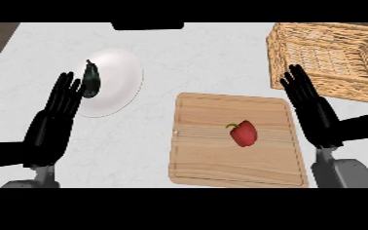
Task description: Pick the bell pepper from the cutting board and place it in the basket
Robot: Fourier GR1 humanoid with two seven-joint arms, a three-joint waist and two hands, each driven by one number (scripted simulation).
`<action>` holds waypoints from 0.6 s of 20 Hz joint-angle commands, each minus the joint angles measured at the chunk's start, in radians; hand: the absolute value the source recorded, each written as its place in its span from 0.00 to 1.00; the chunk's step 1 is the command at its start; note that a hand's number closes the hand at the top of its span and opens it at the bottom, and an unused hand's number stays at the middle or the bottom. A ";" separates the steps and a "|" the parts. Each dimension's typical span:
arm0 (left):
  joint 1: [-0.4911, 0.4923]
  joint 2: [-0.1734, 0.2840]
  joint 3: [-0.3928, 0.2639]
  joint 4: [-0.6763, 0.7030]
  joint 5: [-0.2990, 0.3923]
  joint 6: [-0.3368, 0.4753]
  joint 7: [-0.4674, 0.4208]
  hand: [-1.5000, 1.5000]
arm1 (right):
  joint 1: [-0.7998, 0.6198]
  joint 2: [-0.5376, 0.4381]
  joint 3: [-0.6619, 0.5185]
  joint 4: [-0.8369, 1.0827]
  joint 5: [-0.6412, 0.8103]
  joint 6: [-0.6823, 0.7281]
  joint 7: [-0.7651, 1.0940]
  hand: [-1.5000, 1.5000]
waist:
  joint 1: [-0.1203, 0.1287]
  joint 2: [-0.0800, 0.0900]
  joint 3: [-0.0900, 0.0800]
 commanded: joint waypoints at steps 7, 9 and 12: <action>0.115 0.066 -0.103 0.212 -0.079 -0.017 0.211 0.50 | -0.315 -0.066 0.370 -0.250 0.100 0.453 -0.038 1.00 | 0.152 0.011 0.007; 0.112 0.062 -0.117 0.261 -0.103 0.008 0.251 0.50 | -0.266 0.001 0.512 -0.256 0.119 0.519 -0.065 1.00 | 0.099 0.017 0.011; 0.139 0.053 -0.110 0.255 -0.119 0.055 0.271 0.50 | -0.175 0.004 0.659 -0.370 0.357 0.441 -0.114 0.00 | 0.037 -0.005 0.012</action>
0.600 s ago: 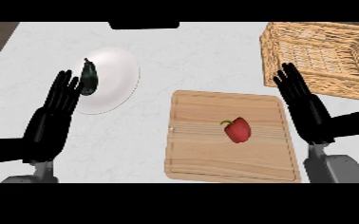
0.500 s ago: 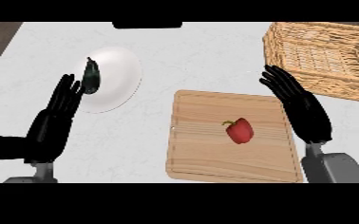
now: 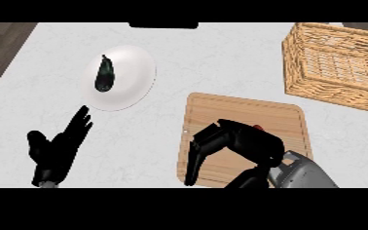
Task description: Pick the bell pepper from the cutting board and place it in the basket
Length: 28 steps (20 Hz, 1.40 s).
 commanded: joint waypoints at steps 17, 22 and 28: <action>0.066 -0.011 -0.023 0.037 -0.052 0.072 0.128 0.50 | -0.354 -0.370 -0.092 -0.510 0.535 0.171 0.370 0.00 | -0.068 -0.006 -0.012; 0.104 0.007 -0.009 0.008 -0.030 0.041 0.128 0.50 | -0.407 -0.539 -0.187 -0.509 0.367 0.405 0.408 0.00 | -0.067 -0.007 -0.012; 0.069 -0.030 -0.024 0.026 -0.064 0.075 0.139 0.50 | -0.475 -0.646 -0.273 -0.474 0.228 0.575 0.439 0.00 | -0.057 -0.001 -0.009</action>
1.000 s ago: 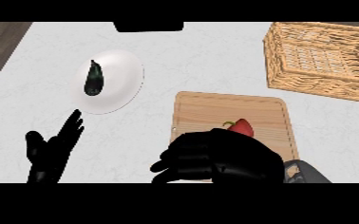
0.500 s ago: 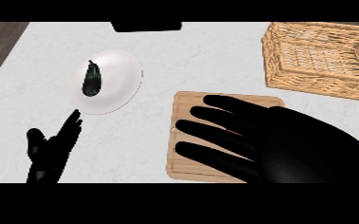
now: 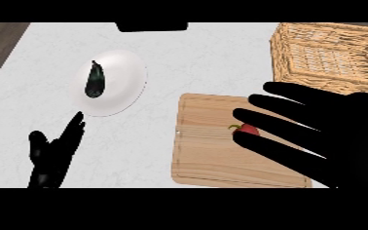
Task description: Pick the bell pepper from the cutting board and place it in the basket
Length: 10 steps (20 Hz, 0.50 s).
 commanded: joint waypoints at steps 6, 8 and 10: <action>-0.008 -0.004 0.005 0.054 0.015 -0.027 0.089 0.50 | -0.003 -0.043 -0.011 -0.019 -0.094 0.116 0.058 0.00 | 0.018 0.015 -0.010; 0.044 -0.025 -0.025 0.053 -0.028 -0.010 0.041 0.50 | 0.035 -0.047 -0.047 -0.008 -0.052 0.101 0.021 0.00 | 0.025 0.017 -0.008; 0.003 -0.011 0.001 0.055 -0.003 -0.031 0.076 0.50 | 0.046 -0.008 -0.011 -0.025 -0.040 0.081 0.059 0.00 | 0.026 0.018 -0.009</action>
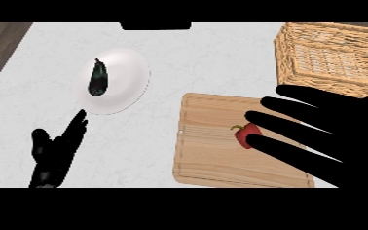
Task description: Pick the bell pepper from the cutting board and place it in the basket
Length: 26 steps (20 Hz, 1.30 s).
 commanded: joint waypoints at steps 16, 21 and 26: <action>0.002 -0.037 -0.024 0.050 -0.029 -0.033 0.080 0.50 | 0.169 0.197 0.263 0.078 0.470 -0.106 -0.081 0.00 | 0.032 0.018 -0.010; -0.013 -0.043 0.003 0.132 -0.039 -0.048 0.011 0.50 | 0.233 0.186 0.327 0.188 0.608 -0.231 -0.224 0.00 | 0.028 0.023 -0.010; -0.013 -0.056 0.005 0.134 -0.052 -0.032 0.036 0.50 | 0.303 0.196 0.351 0.205 0.686 -0.316 -0.273 0.00 | 0.013 0.016 -0.010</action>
